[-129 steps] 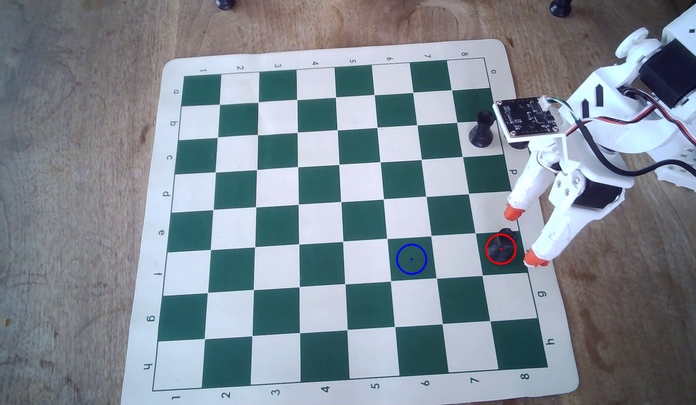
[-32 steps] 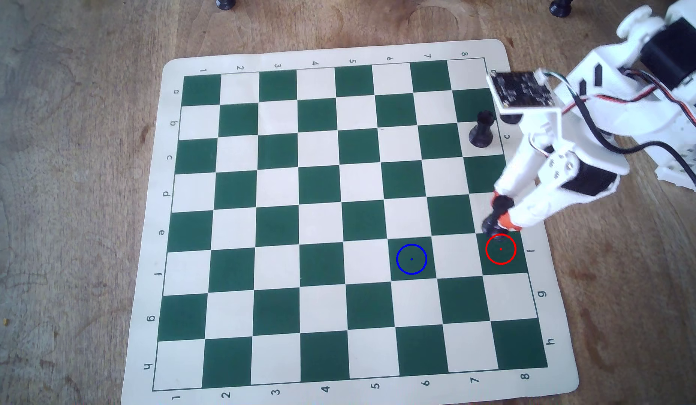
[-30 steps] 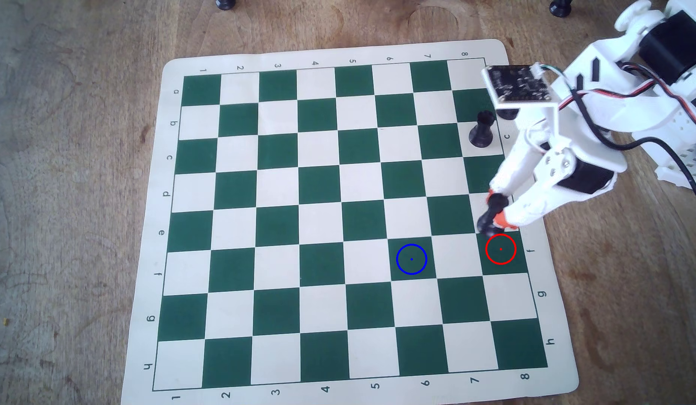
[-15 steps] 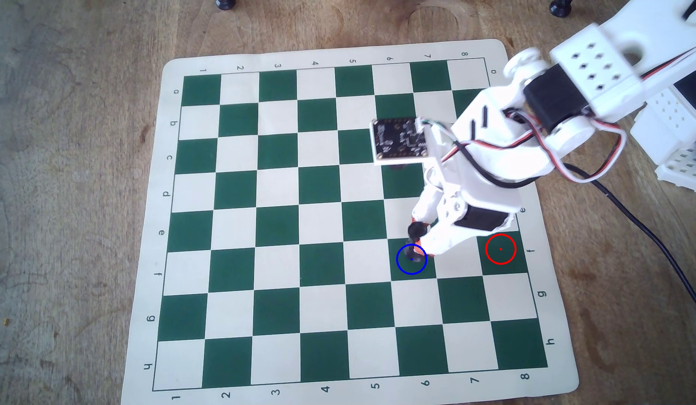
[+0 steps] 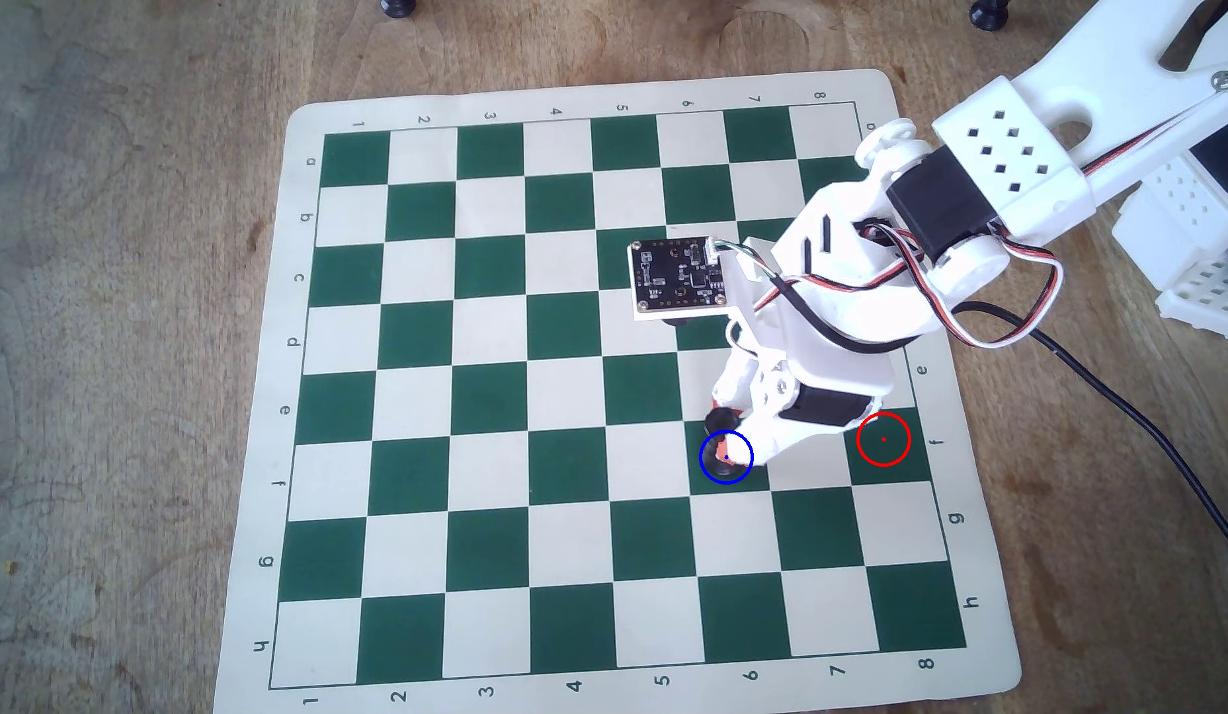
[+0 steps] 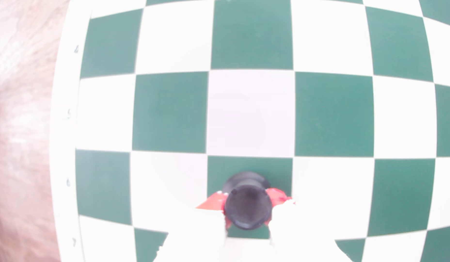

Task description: Move the chess piece from red to blue

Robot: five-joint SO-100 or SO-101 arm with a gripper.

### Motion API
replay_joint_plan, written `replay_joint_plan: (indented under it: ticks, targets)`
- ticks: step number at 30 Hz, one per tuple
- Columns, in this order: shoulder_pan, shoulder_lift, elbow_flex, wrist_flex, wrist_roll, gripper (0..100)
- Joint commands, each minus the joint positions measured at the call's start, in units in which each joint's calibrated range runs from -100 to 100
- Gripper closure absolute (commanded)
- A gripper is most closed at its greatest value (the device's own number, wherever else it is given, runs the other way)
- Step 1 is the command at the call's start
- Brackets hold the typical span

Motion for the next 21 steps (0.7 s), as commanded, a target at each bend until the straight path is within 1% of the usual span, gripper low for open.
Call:
replay_joint_plan:
  ticks: [1,5,16,21]
  targets:
    - [0.0,-1.2,-3.7,-1.1,-0.3,94]
    - [0.5,-1.4,-3.0,-1.1,-0.4,78]
    - [0.6,-2.6,-1.3,-1.6,-0.4,74]
    - [0.5,-5.3,2.8,-1.6,0.0,73]
